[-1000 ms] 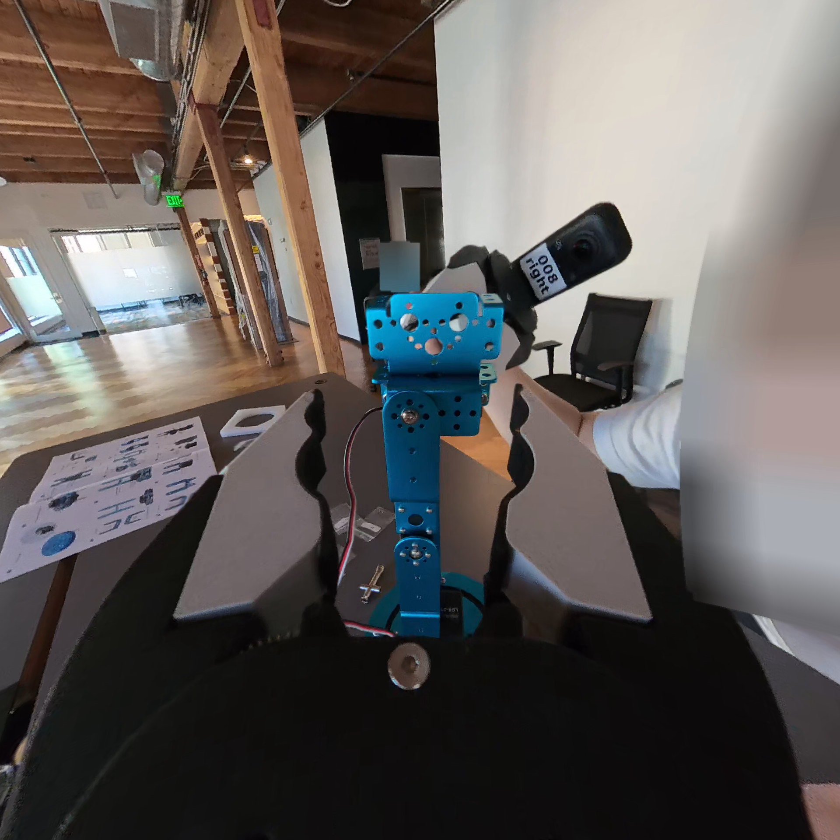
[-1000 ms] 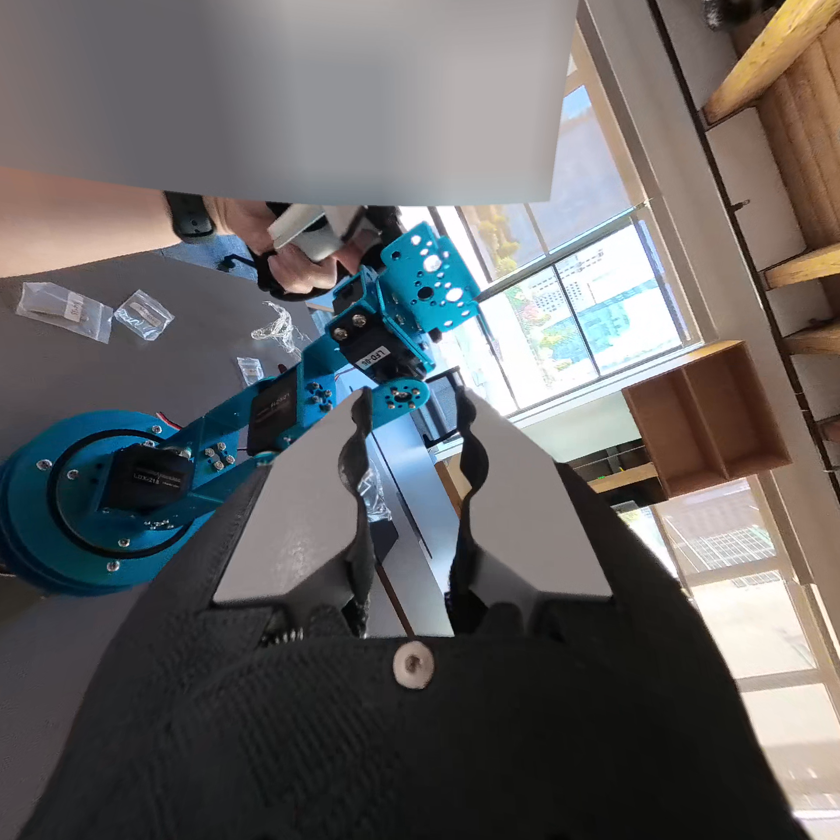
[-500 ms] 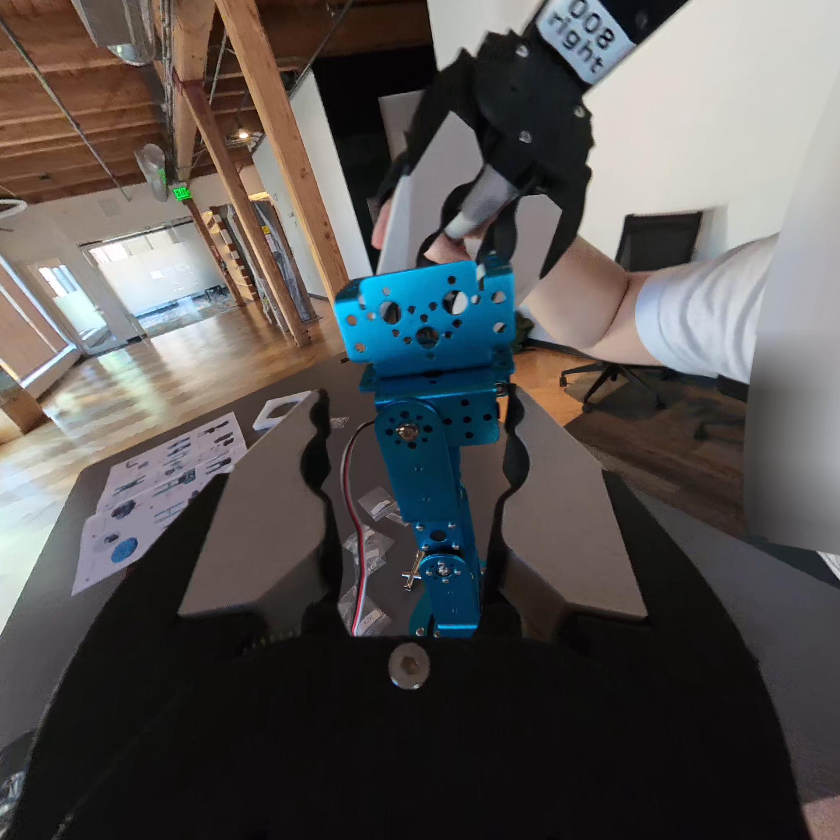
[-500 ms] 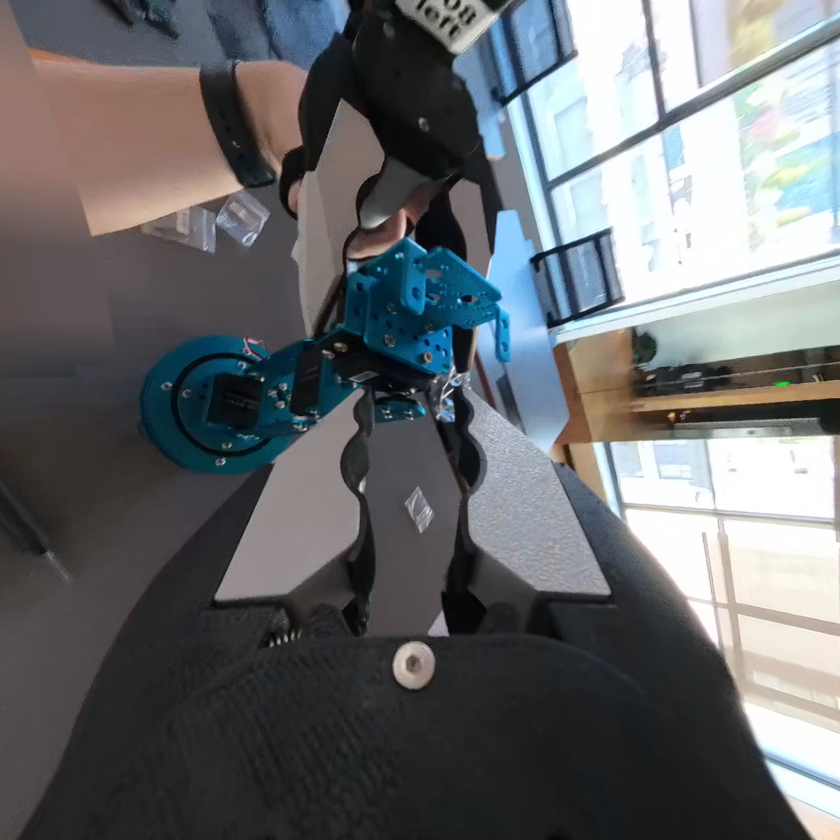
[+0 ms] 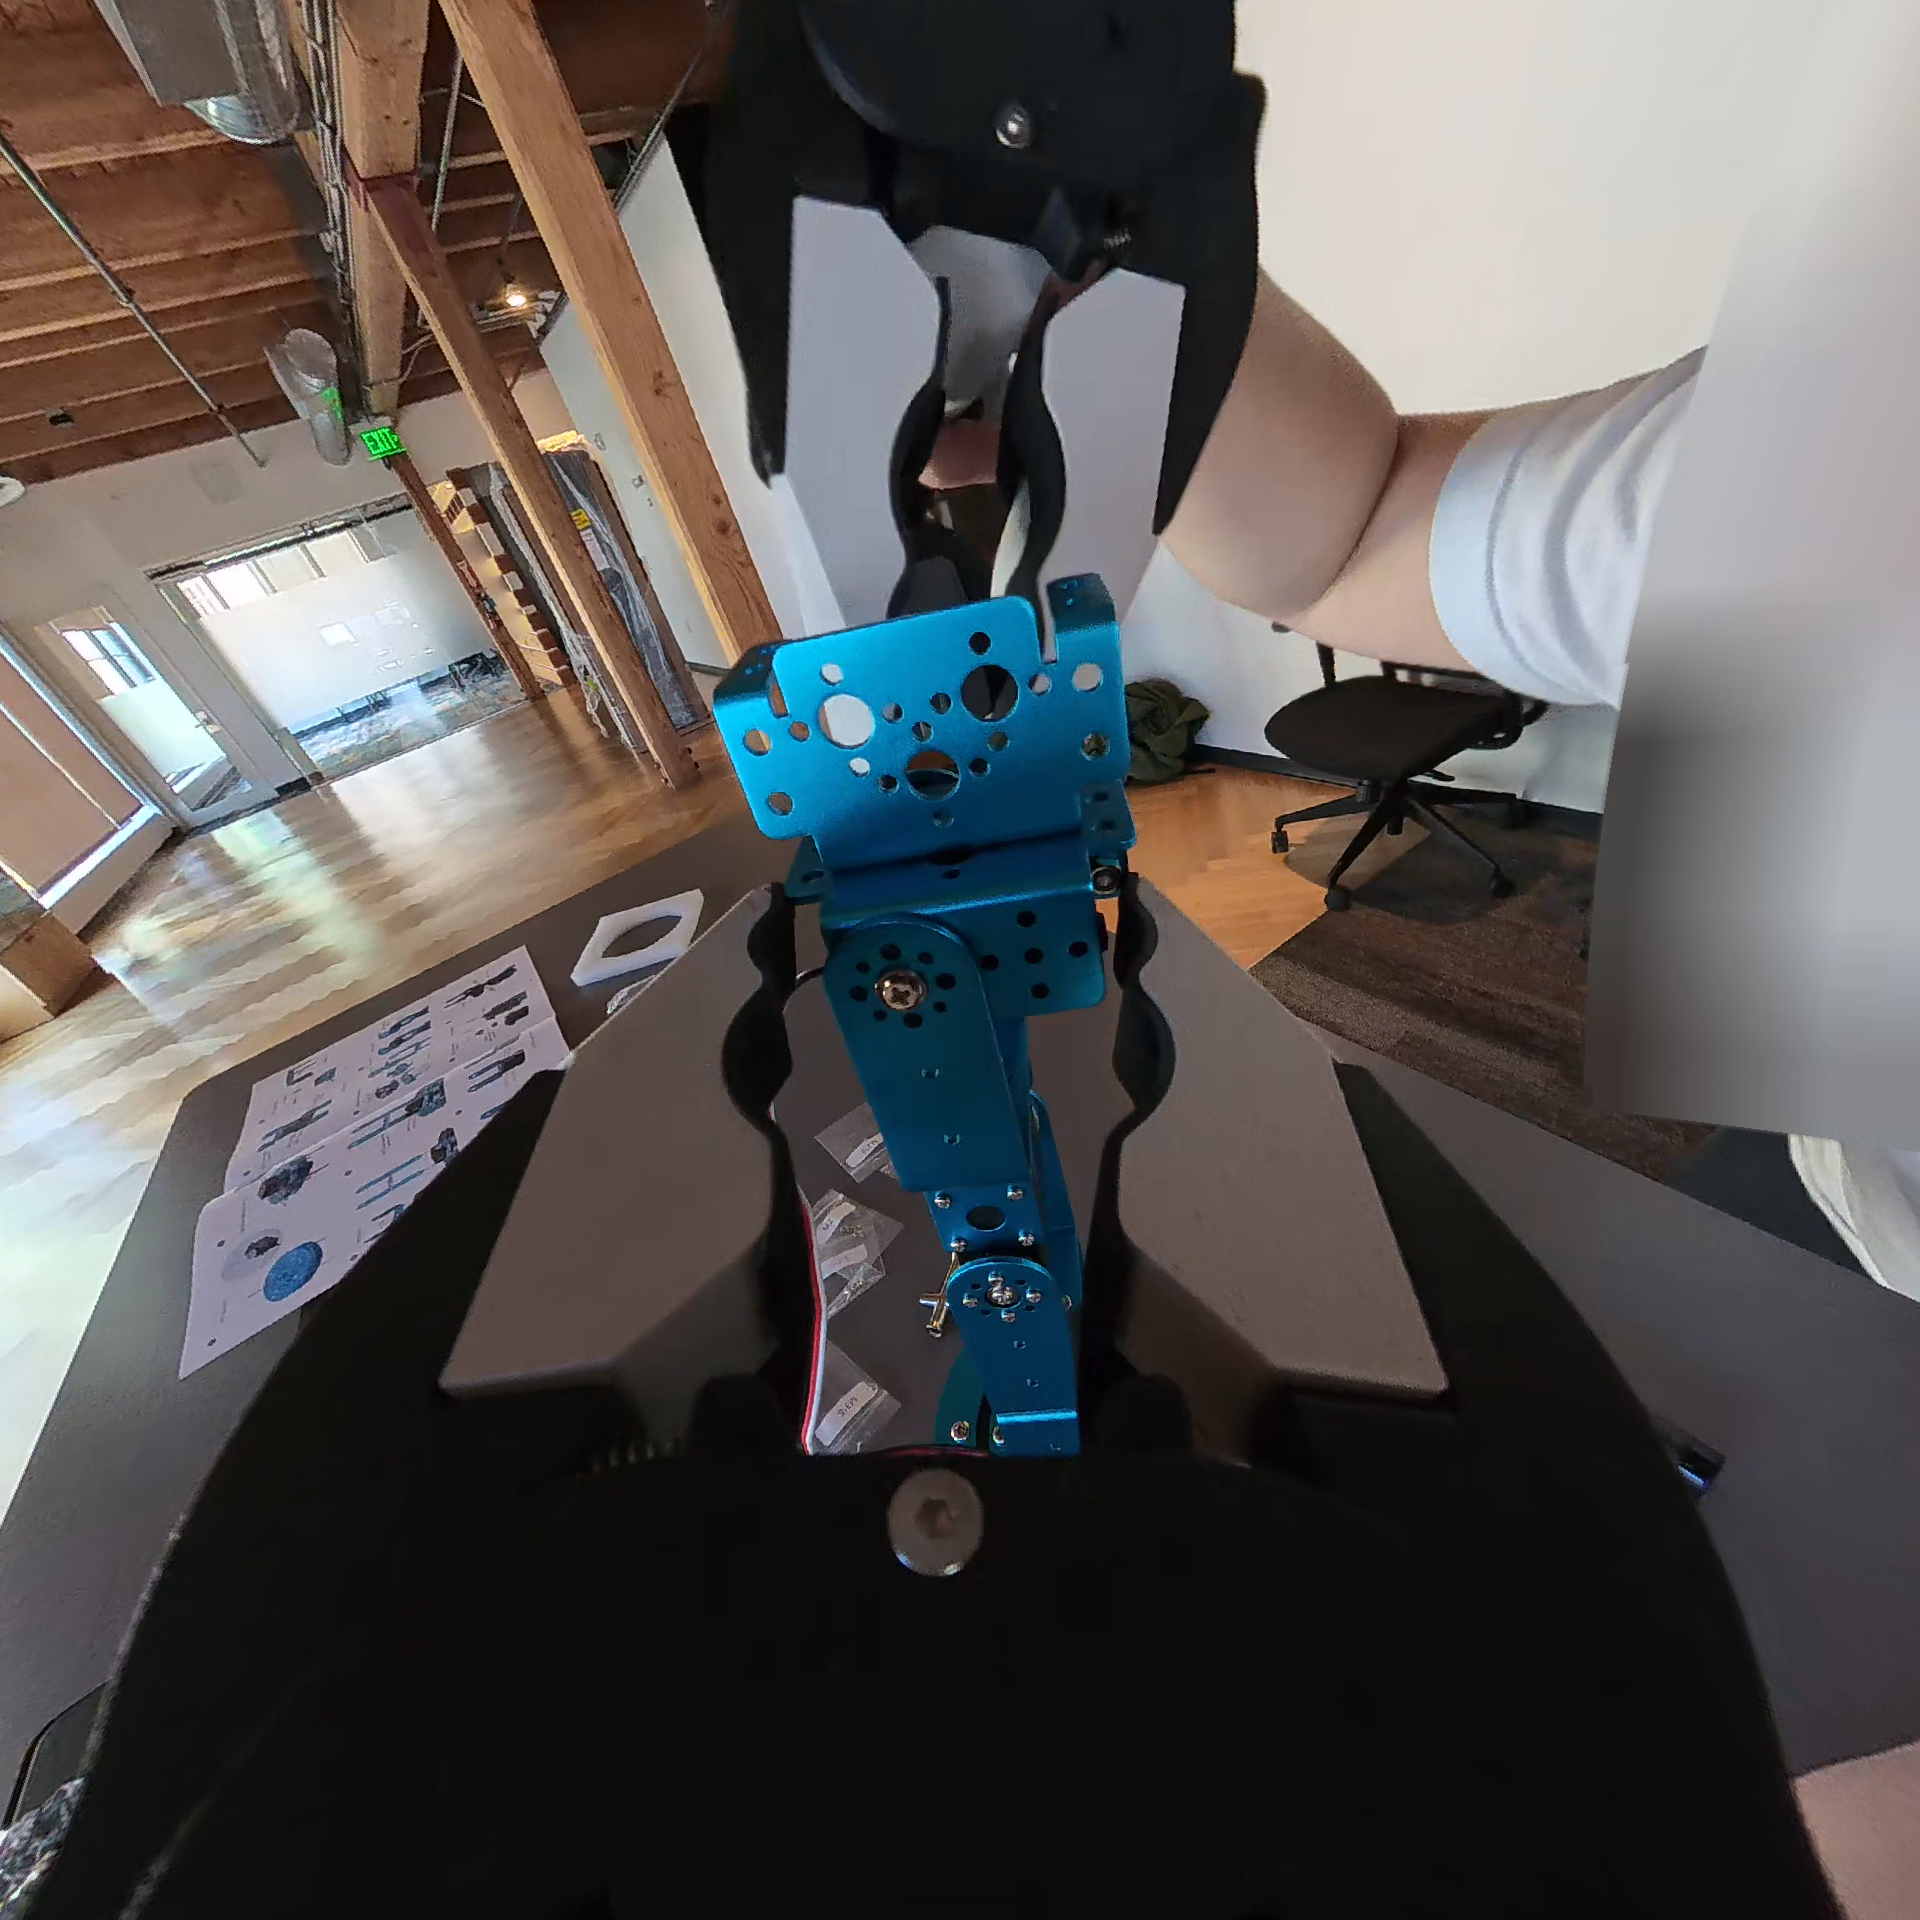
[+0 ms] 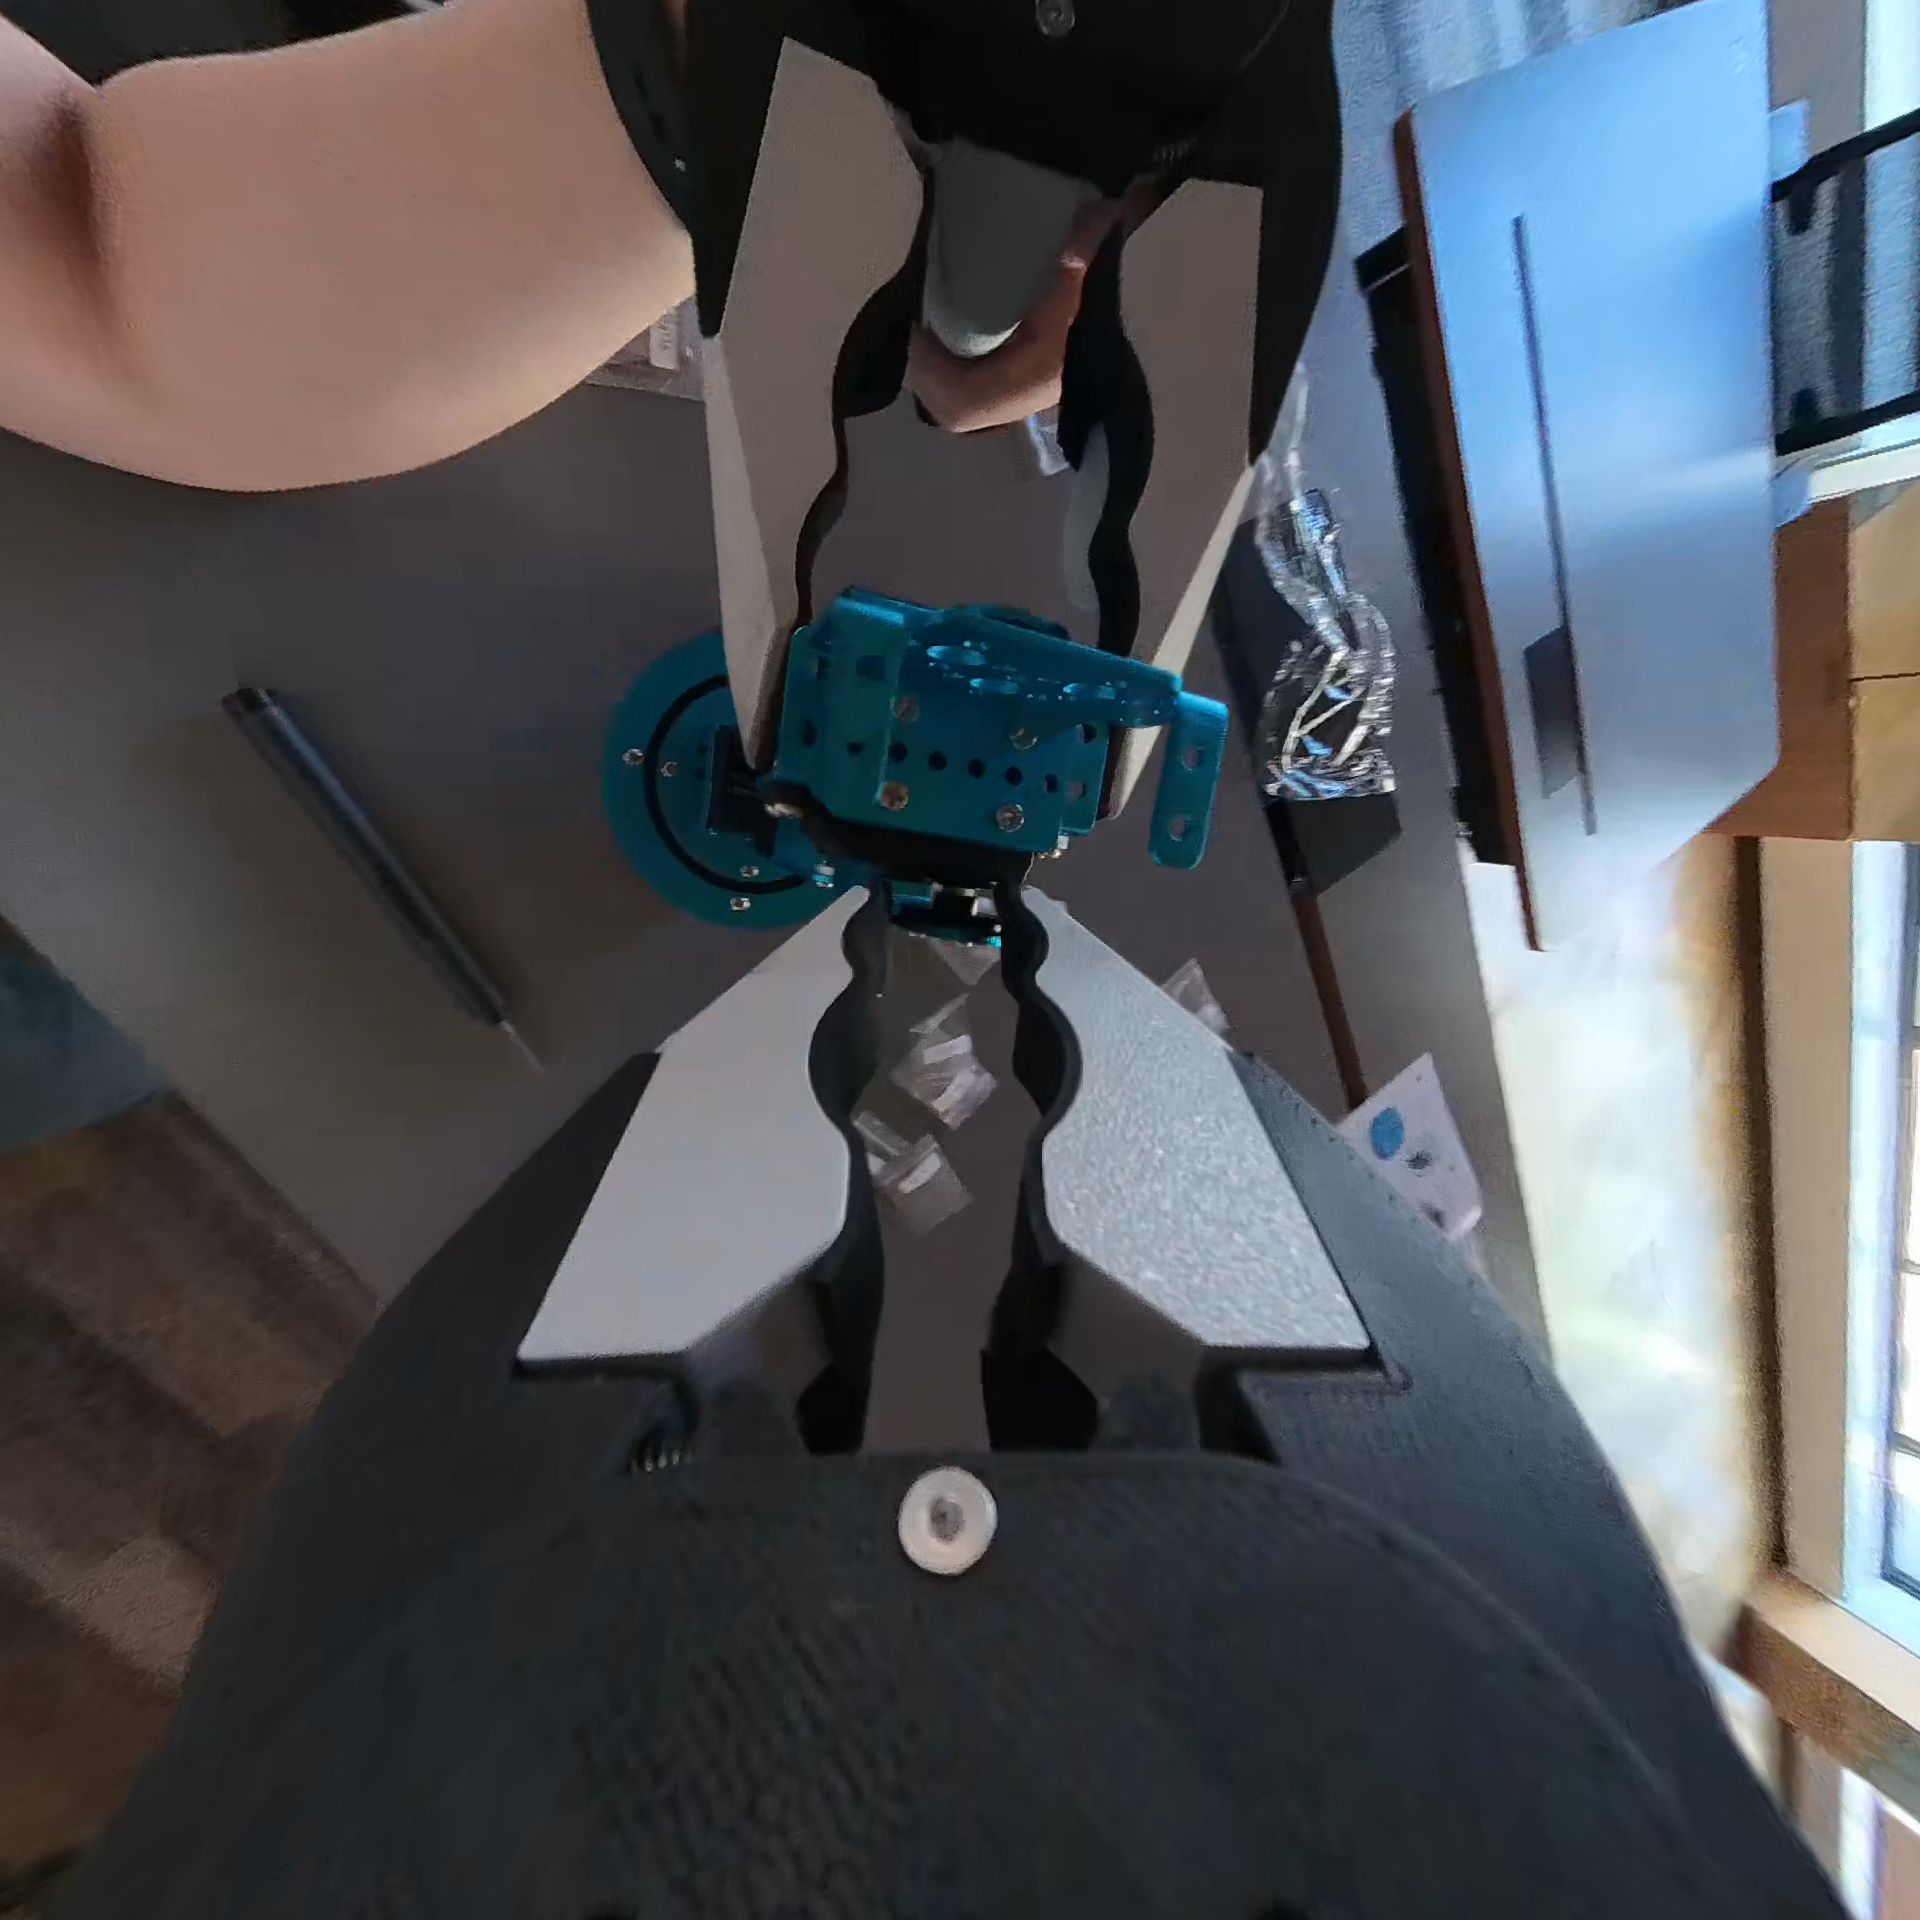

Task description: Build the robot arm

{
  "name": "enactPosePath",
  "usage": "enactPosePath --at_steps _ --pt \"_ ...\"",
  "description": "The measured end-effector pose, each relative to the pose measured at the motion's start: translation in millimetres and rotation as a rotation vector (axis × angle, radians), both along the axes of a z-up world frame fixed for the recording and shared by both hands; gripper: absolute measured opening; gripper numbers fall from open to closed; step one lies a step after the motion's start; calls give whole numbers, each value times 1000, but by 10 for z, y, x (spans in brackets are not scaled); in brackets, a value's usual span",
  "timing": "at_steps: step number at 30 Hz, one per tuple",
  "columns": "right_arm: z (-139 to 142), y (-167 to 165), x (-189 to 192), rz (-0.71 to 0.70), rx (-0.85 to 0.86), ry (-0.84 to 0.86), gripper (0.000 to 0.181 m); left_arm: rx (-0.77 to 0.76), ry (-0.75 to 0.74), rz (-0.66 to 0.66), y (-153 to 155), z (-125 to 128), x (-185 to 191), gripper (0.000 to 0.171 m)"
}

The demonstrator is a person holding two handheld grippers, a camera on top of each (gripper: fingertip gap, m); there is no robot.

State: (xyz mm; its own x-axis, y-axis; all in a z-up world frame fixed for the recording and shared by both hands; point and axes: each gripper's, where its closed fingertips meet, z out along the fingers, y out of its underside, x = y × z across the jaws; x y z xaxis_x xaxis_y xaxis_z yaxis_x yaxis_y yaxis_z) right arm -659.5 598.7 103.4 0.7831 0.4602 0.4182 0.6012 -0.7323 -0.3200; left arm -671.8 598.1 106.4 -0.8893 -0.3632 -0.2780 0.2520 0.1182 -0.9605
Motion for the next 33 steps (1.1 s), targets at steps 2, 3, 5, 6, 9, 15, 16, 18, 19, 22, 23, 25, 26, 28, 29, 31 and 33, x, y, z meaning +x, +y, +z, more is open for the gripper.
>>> enactPosePath --at_steps 2,3,5,6,9,15,16,18,19,22,23,25,26,28,29,31,33 --pt "7 0 -14 -20 -27 82 19 4 -10 1 -1 -3 -9 61" --pt "11 5 -16 -33 -37 128 18 7 -13 6 4 -4 -11 60" --pt "20 11 -15 -45 -54 208 17 14 -15 17 15 -8 -10 59" --pt "35 17 -19 -33 -51 229 15 17 -17 23 21 -8 -11 59" --pt "141 37 -13 2 25 225 14 28 -15 39 27 -12 -11 59" --pt "86 0 -21 59 122 114 41 21 -3 31 27 -11 -11 59" --pt "37 -9 -11 50 112 94 41 21 -1 30 26 -12 -12 59" --pt "-17 -5 87 3 98 30 36 26 1 34 27 -13 -13 59" --pt "-29 -5 75 3 91 34 34 28 3 38 28 -14 -11 59" --pt "-32 -18 38 -24 61 78 26 37 4 47 29 -16 -13 59" --pt "-35 -19 36 -39 53 93 26 38 3 48 29 -17 -14 59" --pt "-31 -17 37 -66 41 112 26 38 5 49 29 -16 -14 59" --pt "-34 -18 36 -77 34 117 26 37 5 48 29 -17 -15 59" --pt "-34 -20 32 -82 25 116 26 37 5 46 28 -17 -18 59" --pt "-34 -19 32 -85 21 123 26 38 6 47 28 -17 -18 58" --pt "-31 -19 31 -105 6 164 26 40 7 48 29 -17 -17 58" --pt "-25 -18 28 -129 -12 222 25 39 7 48 29 -18 -18 58"
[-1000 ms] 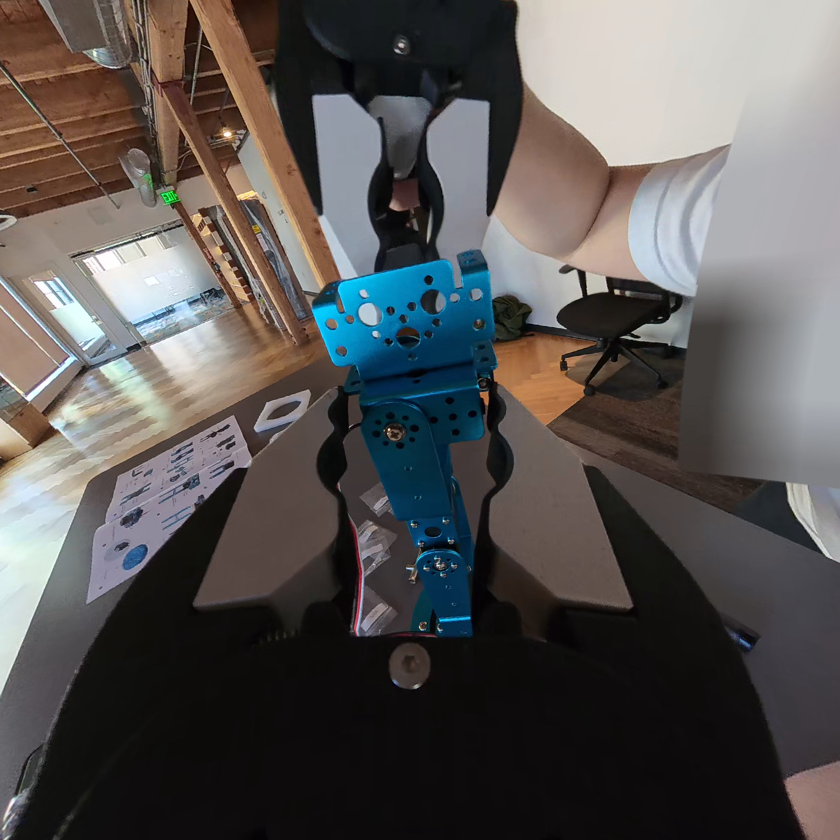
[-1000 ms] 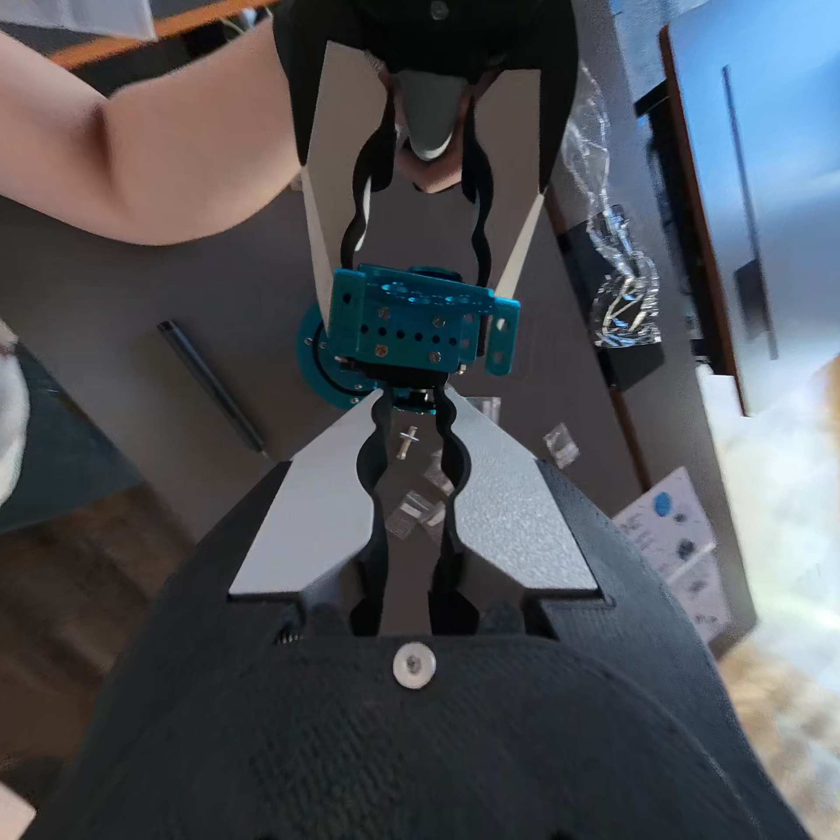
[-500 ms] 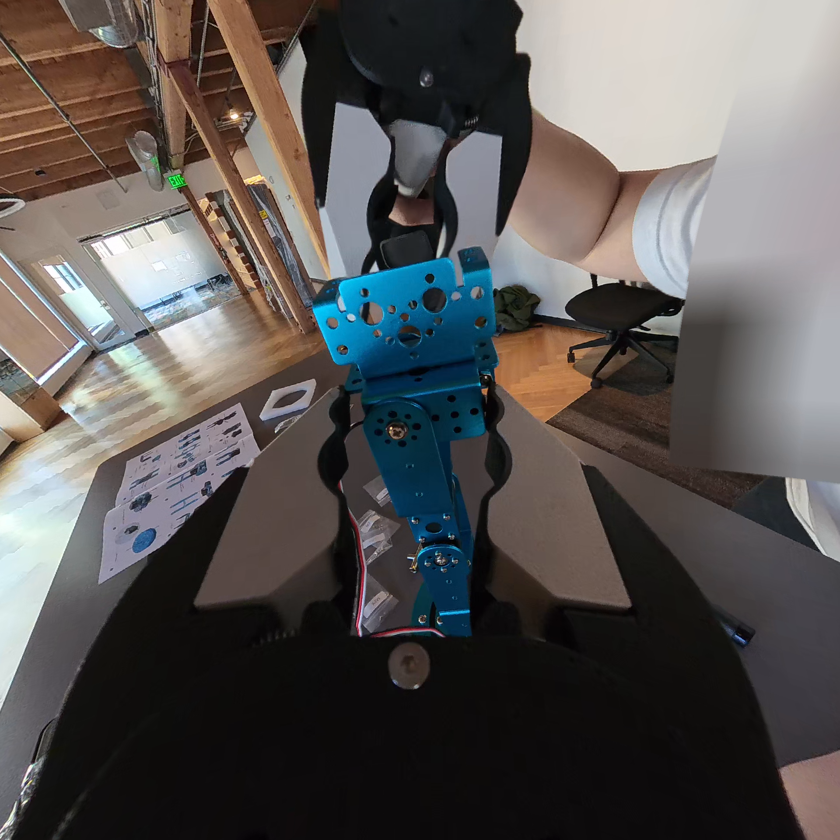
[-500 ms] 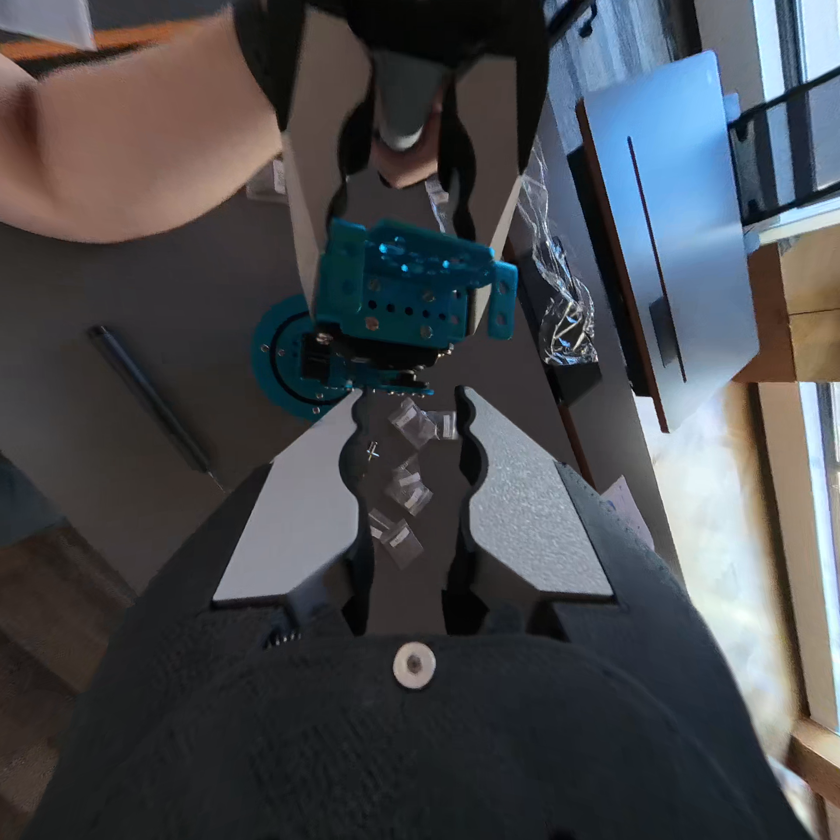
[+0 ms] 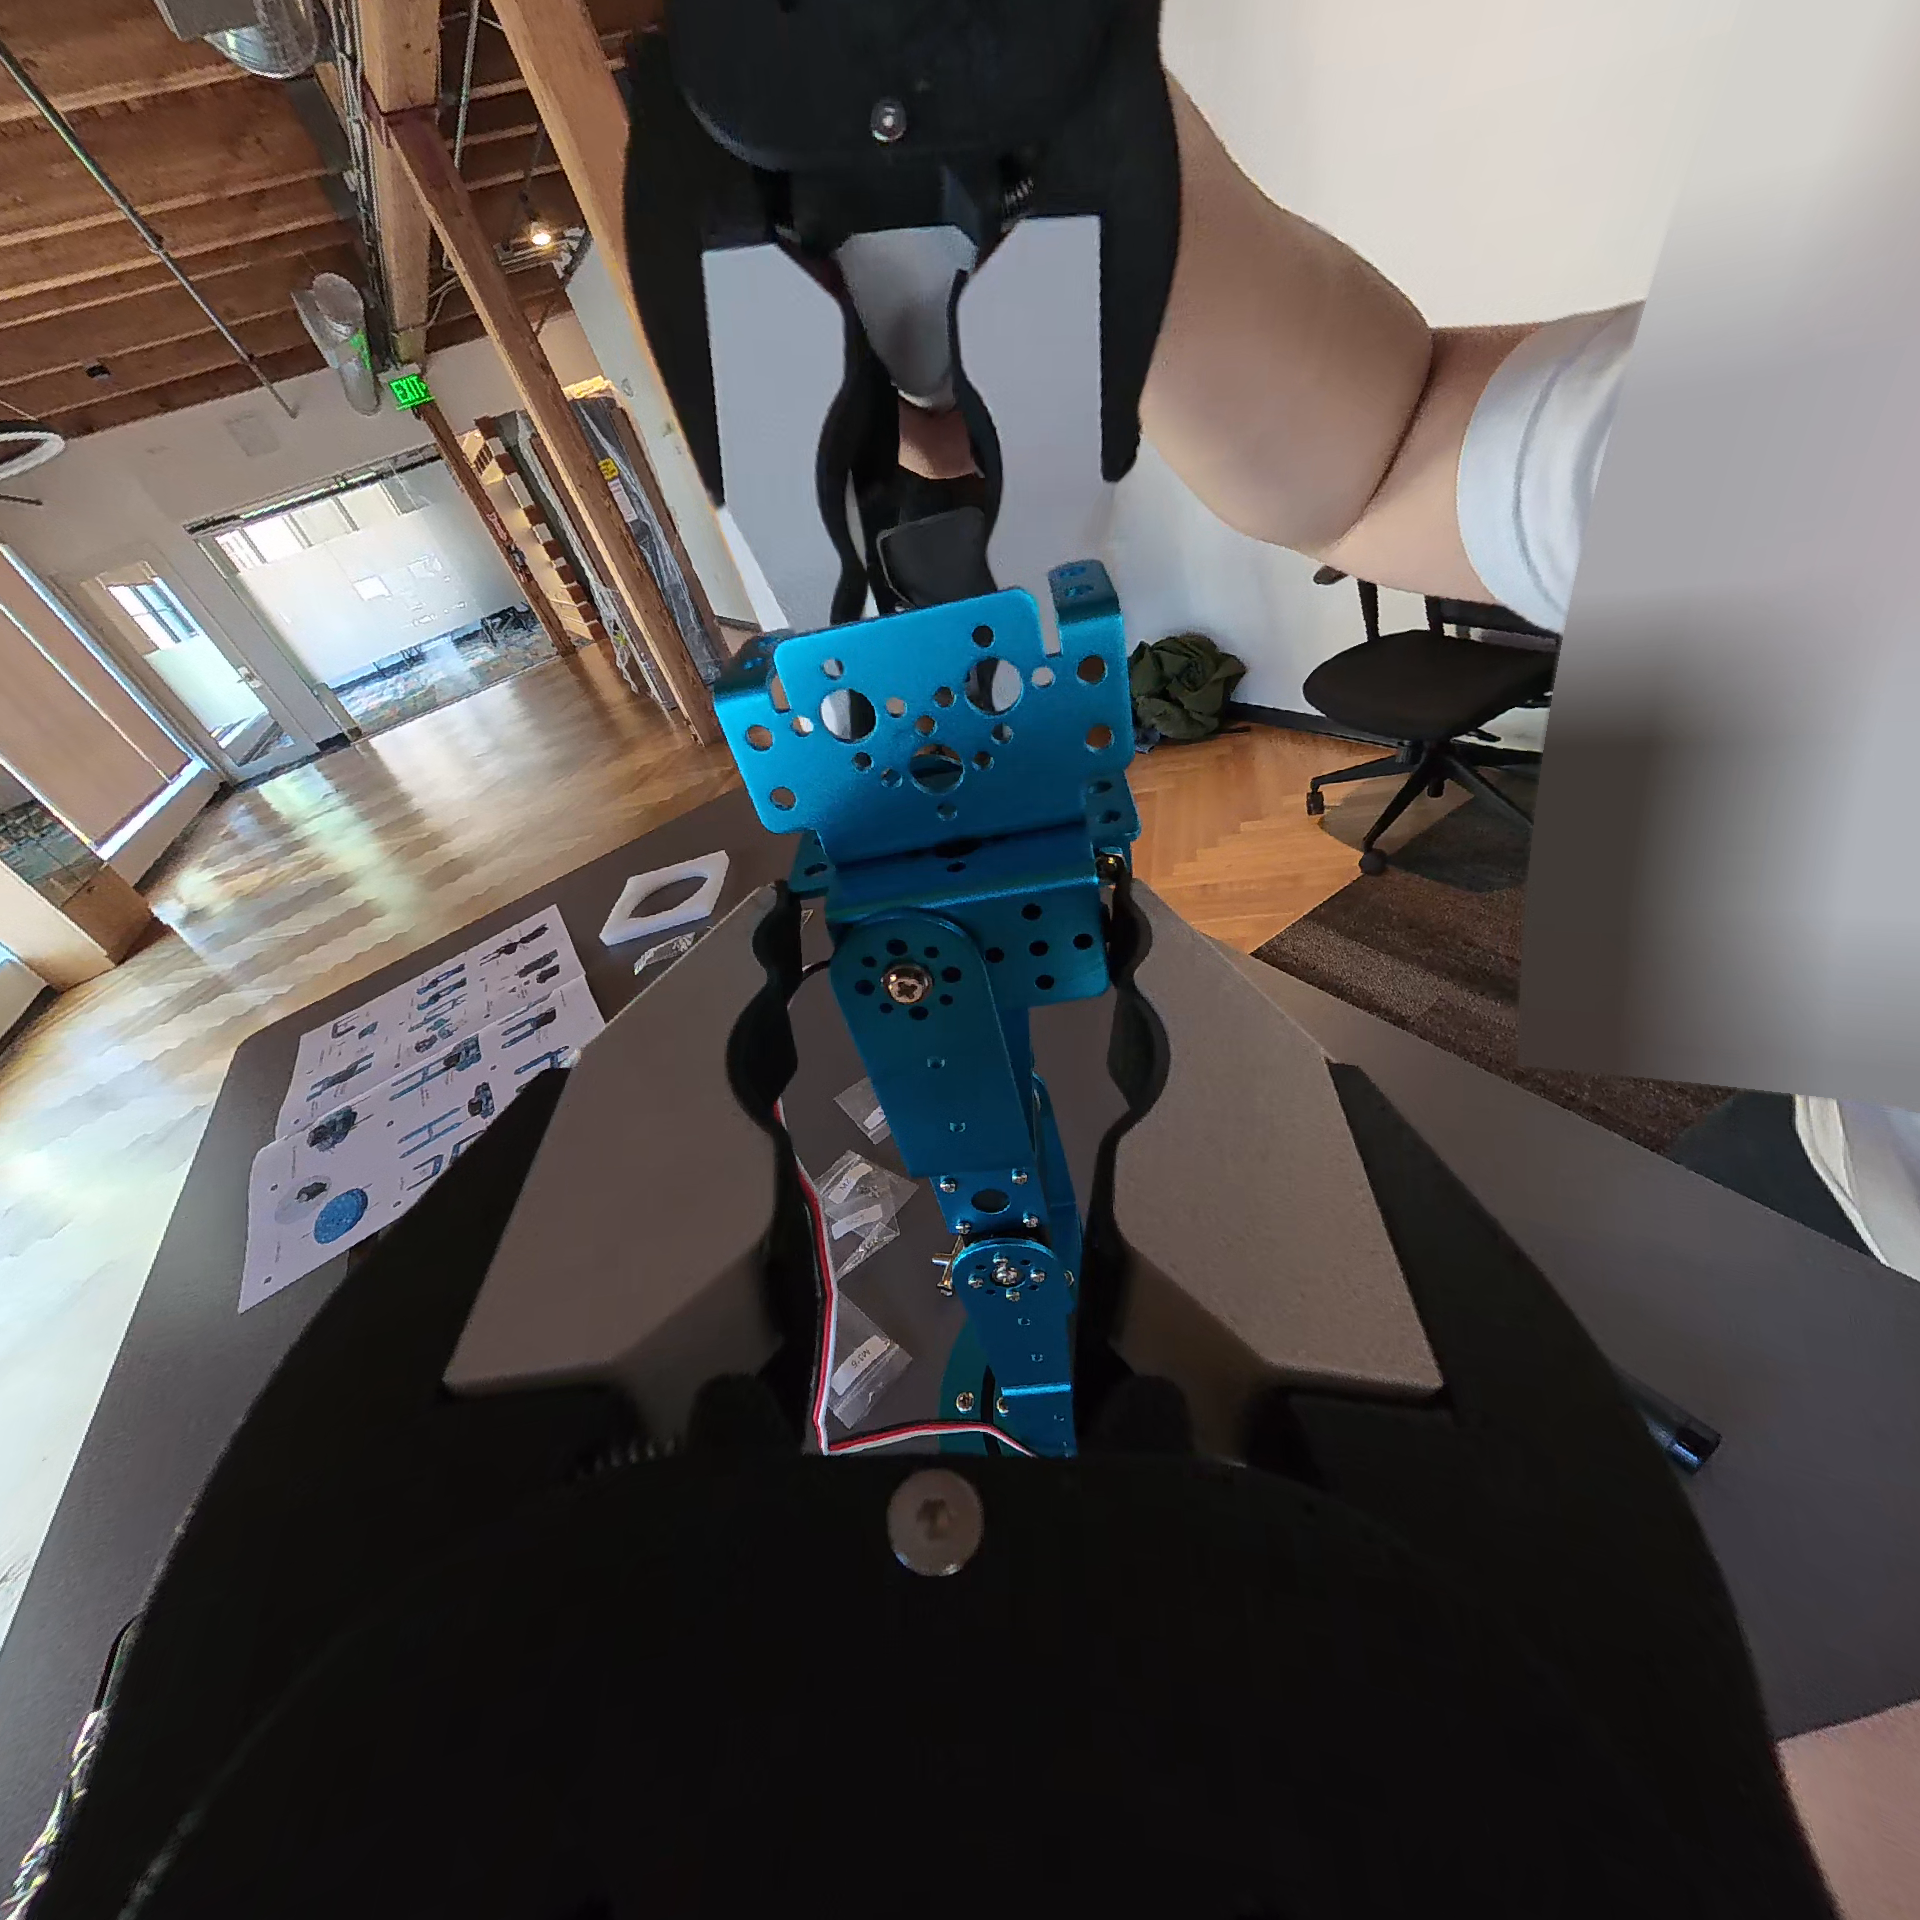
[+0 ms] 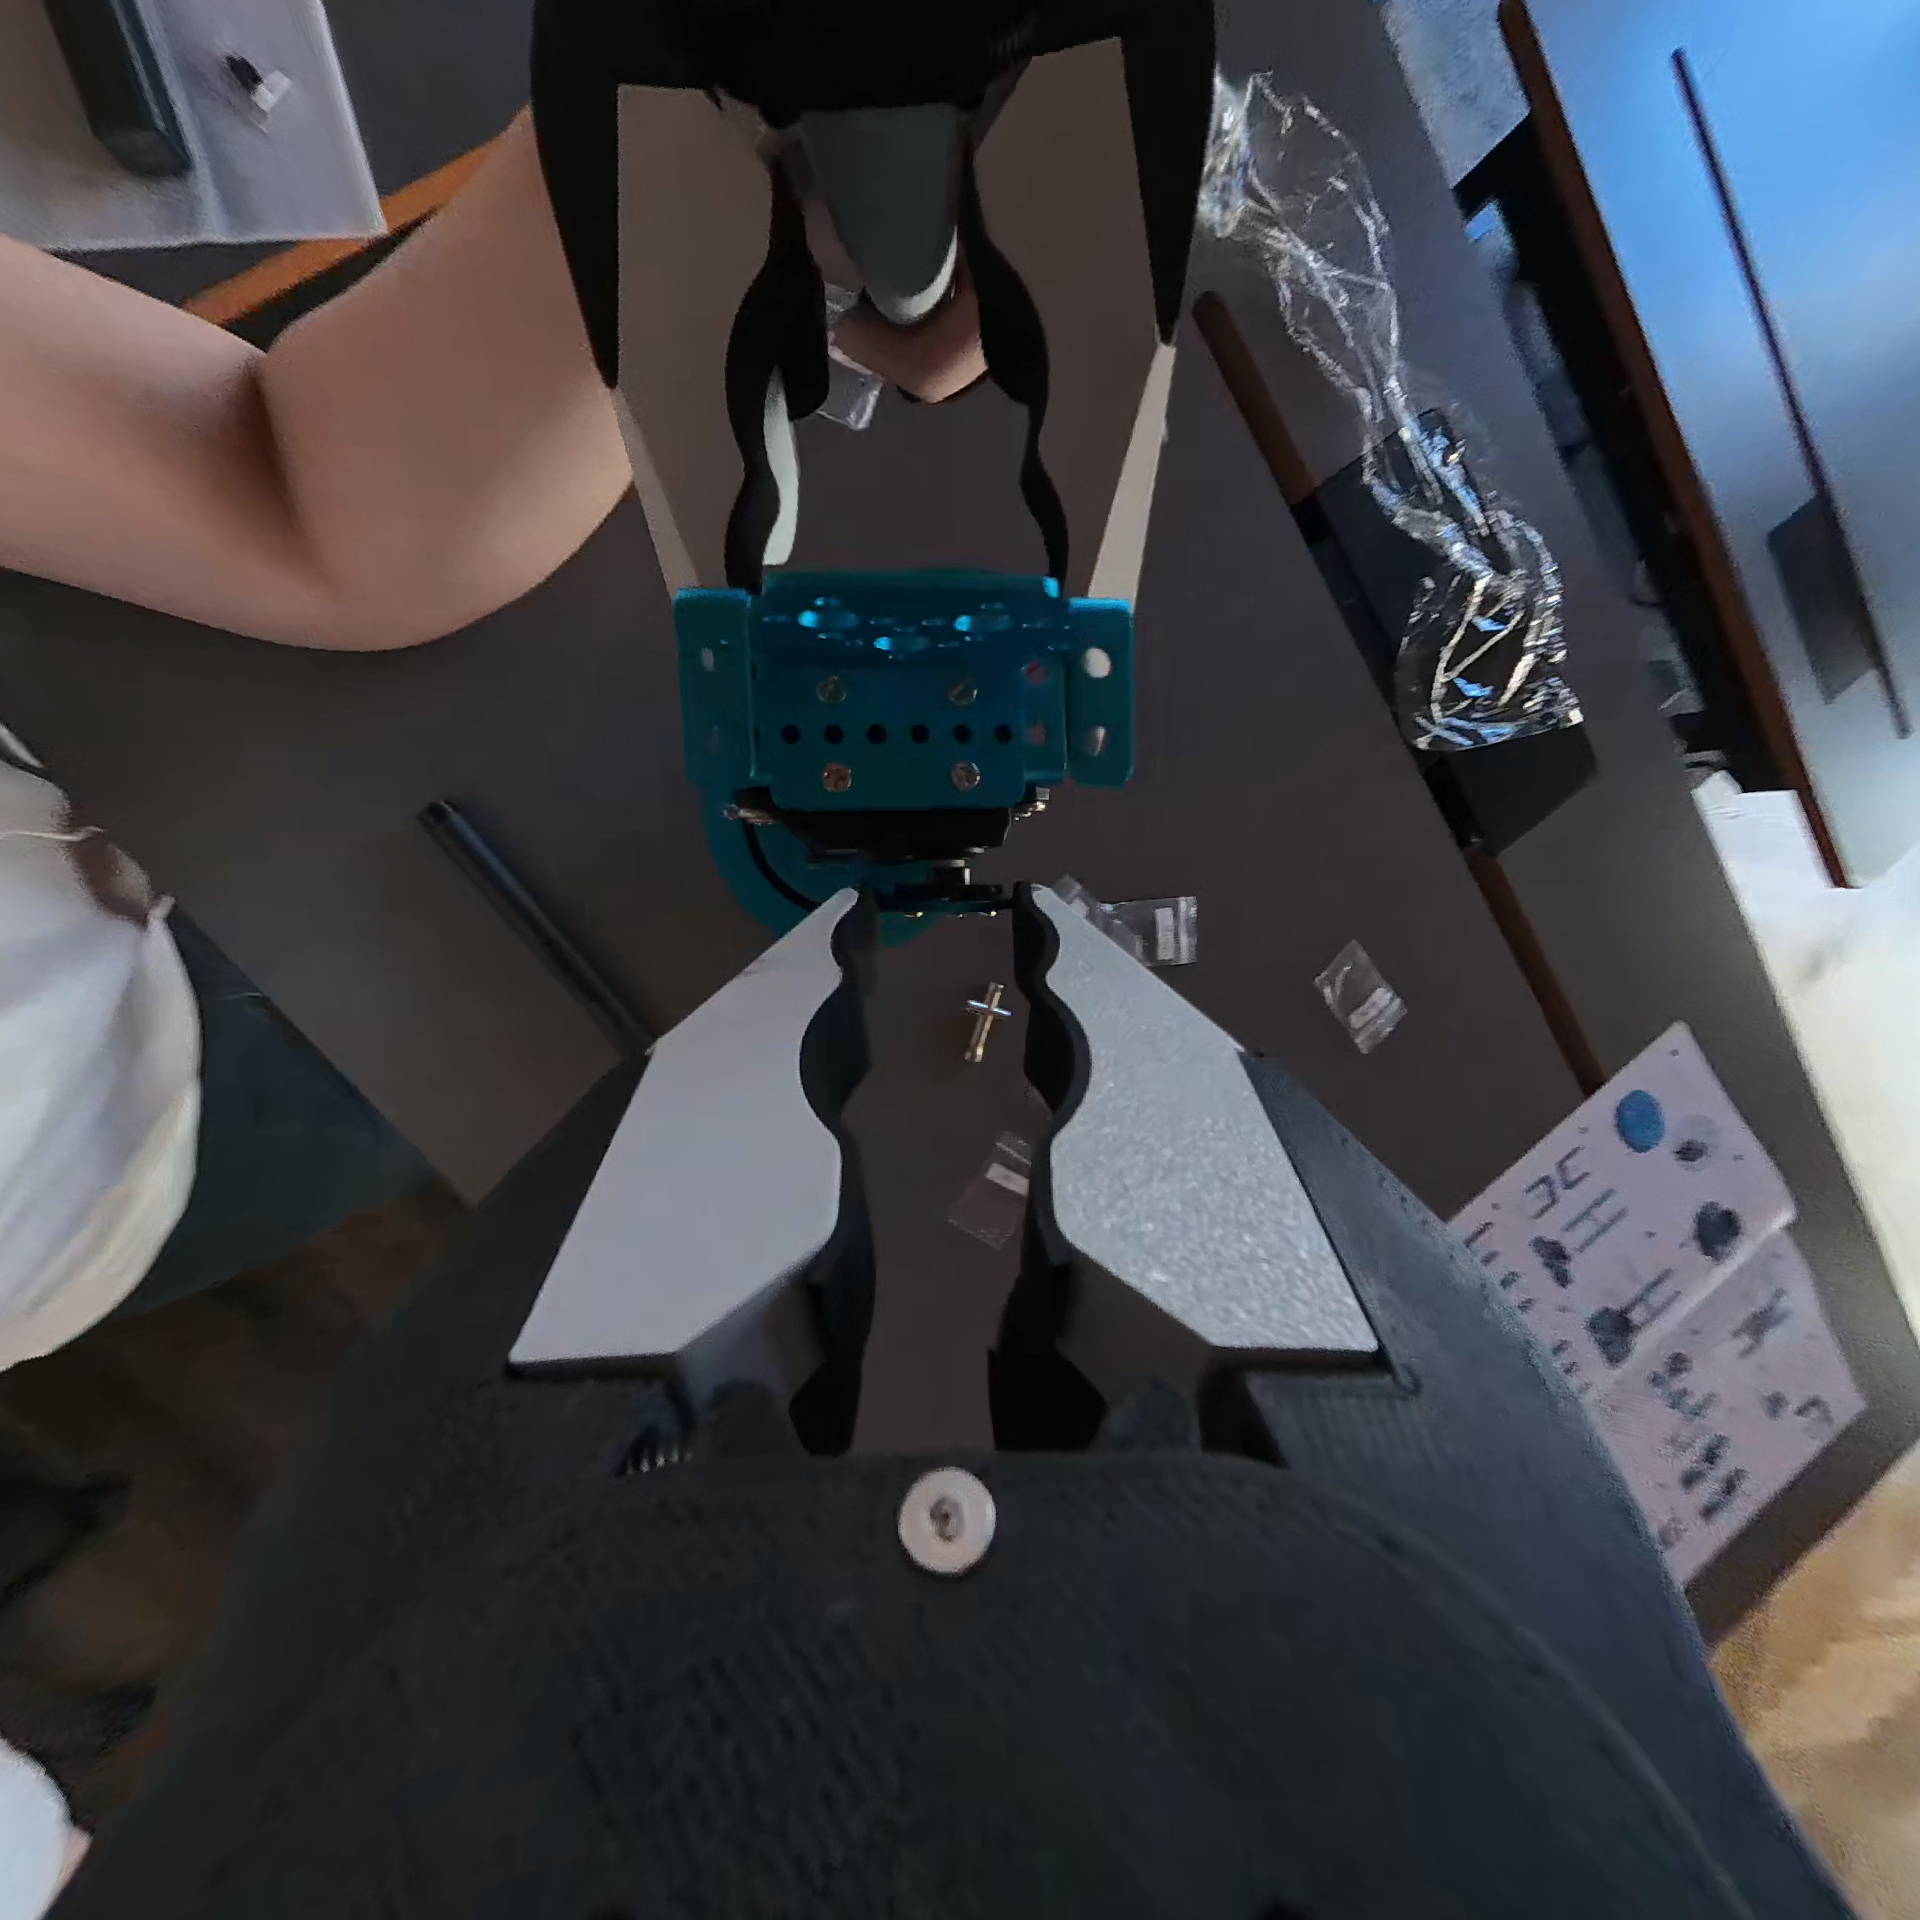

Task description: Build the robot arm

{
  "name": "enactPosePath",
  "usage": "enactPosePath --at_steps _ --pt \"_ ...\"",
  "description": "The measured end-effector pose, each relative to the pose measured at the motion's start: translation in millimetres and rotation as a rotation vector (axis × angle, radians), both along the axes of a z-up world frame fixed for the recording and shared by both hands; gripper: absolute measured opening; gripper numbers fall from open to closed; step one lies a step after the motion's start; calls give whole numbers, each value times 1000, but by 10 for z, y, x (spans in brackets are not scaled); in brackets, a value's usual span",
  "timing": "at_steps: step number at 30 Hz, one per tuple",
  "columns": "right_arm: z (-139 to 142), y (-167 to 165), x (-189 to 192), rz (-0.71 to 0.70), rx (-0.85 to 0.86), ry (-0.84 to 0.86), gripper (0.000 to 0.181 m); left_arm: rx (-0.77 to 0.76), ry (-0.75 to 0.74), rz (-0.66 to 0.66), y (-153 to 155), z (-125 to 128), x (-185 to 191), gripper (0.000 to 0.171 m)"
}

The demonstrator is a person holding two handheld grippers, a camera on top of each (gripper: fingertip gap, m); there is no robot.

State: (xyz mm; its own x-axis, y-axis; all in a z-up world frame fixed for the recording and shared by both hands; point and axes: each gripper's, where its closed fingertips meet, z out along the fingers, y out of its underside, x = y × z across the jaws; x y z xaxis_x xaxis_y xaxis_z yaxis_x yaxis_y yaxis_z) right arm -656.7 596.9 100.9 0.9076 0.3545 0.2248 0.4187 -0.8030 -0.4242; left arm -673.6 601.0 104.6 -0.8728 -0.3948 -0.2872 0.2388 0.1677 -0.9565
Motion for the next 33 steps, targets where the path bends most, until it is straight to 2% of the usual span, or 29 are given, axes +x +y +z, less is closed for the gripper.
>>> enactPosePath --at_steps 17,23,24,25,26,27,29,33 --pt "33 -4 -32 -47 -61 319 24 0 12 -1 -1 -4 -6 58" --pt "87 33 -15 -41 -30 460 15 2 12 0 -1 -6 -6 58" --pt "132 49 -9 -4 12 434 0 3 9 -1 -1 -5 -9 58" --pt "170 45 8 24 47 389 0 5 8 3 1 -6 -5 58" --pt "208 28 -11 51 73 363 4 6 9 3 1 -7 -5 58" --pt "232 12 -48 72 99 345 19 7 7 4 2 -7 -5 58" --pt "179 -30 -28 63 111 250 33 7 6 4 1 -7 -5 58" --pt "-20 -87 32 52 118 108 28 8 8 4 0 -7 -2 58"
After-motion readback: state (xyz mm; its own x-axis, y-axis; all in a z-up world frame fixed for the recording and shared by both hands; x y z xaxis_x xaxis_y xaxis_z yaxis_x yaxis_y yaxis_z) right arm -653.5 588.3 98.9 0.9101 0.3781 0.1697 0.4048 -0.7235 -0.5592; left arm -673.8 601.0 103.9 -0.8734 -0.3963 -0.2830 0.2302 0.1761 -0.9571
